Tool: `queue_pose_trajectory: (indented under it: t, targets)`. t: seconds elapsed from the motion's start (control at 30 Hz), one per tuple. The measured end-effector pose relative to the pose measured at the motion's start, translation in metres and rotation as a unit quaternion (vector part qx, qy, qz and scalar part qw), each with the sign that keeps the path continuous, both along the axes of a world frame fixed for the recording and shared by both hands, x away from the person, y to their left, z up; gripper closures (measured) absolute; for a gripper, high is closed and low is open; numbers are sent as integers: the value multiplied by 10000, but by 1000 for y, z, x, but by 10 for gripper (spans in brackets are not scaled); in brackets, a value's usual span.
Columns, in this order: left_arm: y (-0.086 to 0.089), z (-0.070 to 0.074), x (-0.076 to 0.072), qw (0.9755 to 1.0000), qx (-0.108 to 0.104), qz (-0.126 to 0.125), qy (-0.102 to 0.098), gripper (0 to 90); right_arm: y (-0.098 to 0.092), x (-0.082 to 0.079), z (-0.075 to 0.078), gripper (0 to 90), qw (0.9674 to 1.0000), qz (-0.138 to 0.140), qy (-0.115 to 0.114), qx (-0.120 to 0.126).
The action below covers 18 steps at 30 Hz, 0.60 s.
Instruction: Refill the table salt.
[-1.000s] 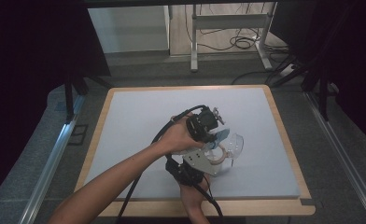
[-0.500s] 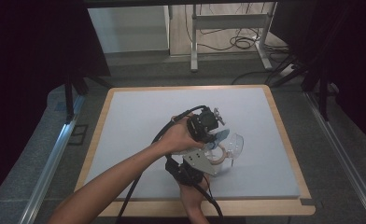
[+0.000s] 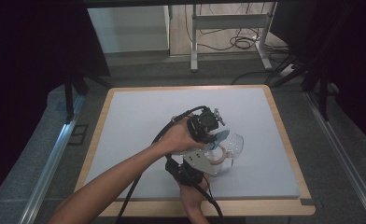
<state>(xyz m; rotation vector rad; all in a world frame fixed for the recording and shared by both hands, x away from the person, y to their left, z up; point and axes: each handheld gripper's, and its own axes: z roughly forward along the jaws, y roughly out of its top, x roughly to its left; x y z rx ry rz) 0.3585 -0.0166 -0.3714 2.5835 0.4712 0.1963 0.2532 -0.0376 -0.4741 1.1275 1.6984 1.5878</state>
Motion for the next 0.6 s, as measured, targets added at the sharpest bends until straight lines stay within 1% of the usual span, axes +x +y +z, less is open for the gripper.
queue_pose_trajectory:
  t: [0.6]
  targets:
    - [-2,-1,0,10000,5,-6,3,900,-1,0,-1,412,10000,-4,2,0]
